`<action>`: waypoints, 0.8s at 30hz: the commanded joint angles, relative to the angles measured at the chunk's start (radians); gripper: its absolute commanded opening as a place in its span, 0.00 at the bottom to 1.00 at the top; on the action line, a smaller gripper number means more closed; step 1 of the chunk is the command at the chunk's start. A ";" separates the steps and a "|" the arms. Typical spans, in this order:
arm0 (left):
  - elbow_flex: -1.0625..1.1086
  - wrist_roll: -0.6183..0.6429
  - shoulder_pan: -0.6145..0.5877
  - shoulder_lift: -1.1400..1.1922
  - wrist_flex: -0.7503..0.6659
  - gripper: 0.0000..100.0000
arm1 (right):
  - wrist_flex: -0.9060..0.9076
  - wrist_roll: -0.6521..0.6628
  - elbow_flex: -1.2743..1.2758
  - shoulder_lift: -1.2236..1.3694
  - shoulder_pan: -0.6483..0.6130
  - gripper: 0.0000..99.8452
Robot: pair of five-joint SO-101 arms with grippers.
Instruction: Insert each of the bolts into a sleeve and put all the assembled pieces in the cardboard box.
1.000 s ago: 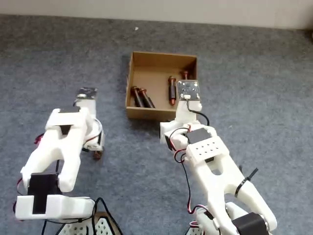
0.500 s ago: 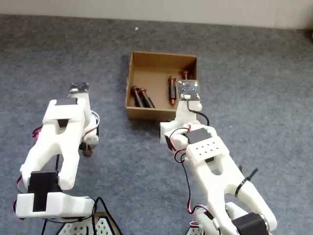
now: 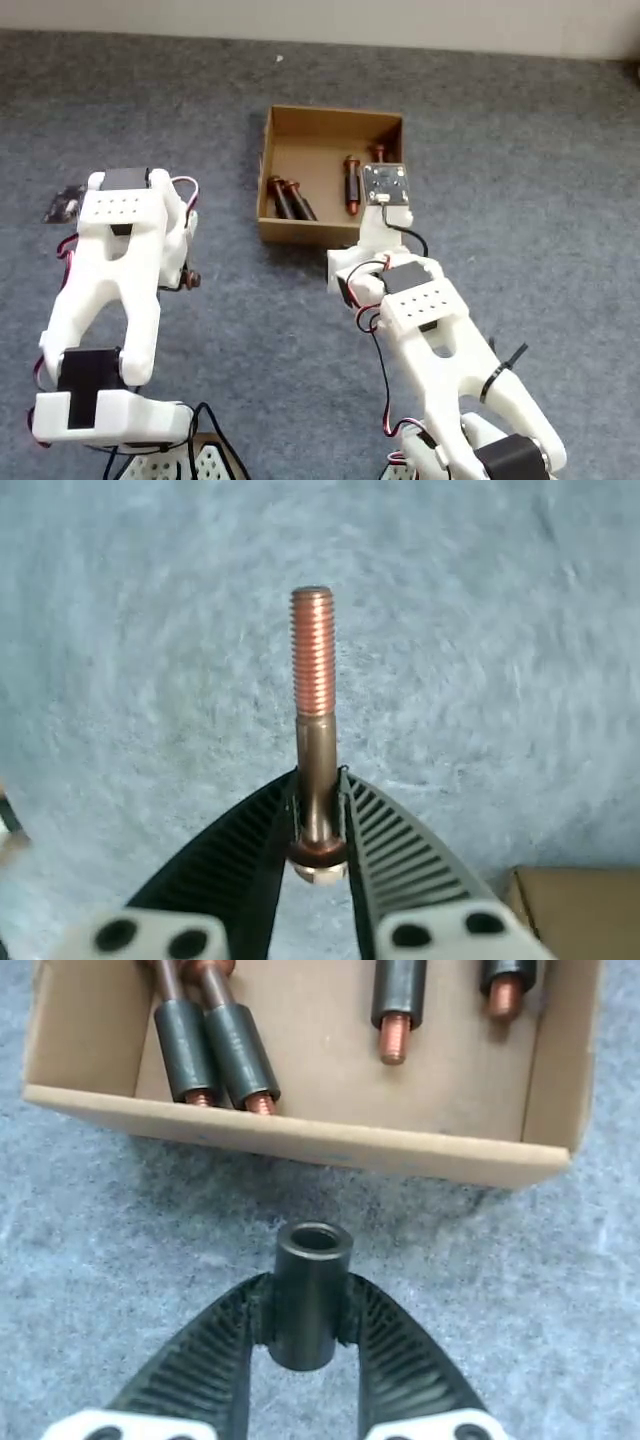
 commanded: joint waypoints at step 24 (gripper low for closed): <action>-0.047 0.103 0.008 -0.015 0.009 0.28 | -0.030 -0.002 -0.015 -0.007 0.018 0.01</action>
